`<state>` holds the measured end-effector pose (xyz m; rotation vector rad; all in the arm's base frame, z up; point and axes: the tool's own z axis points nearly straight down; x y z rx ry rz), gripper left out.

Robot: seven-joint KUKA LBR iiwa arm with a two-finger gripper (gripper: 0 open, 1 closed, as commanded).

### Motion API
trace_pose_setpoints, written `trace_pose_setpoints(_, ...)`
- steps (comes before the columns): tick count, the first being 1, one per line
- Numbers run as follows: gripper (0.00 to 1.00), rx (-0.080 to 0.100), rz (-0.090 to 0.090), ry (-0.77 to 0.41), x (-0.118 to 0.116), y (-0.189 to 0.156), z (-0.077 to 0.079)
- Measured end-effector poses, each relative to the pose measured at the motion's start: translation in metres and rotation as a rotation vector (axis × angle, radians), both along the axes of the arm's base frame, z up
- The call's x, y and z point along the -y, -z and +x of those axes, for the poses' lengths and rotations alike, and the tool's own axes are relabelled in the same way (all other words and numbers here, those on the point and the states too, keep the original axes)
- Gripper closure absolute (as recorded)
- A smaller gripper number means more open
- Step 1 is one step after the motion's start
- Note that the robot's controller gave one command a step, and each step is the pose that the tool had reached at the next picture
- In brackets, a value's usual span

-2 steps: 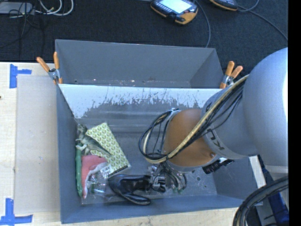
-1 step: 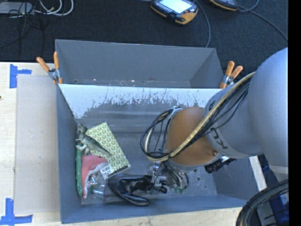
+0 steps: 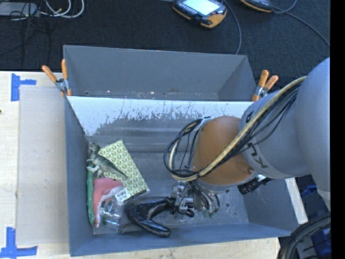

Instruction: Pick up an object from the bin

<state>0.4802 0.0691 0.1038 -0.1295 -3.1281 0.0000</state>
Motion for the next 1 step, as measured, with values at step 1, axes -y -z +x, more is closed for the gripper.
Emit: trace_pose_setpoints(1, 1.0, -0.006, -0.001, -0.001, 0.0002, -0.0237, -0.0012)
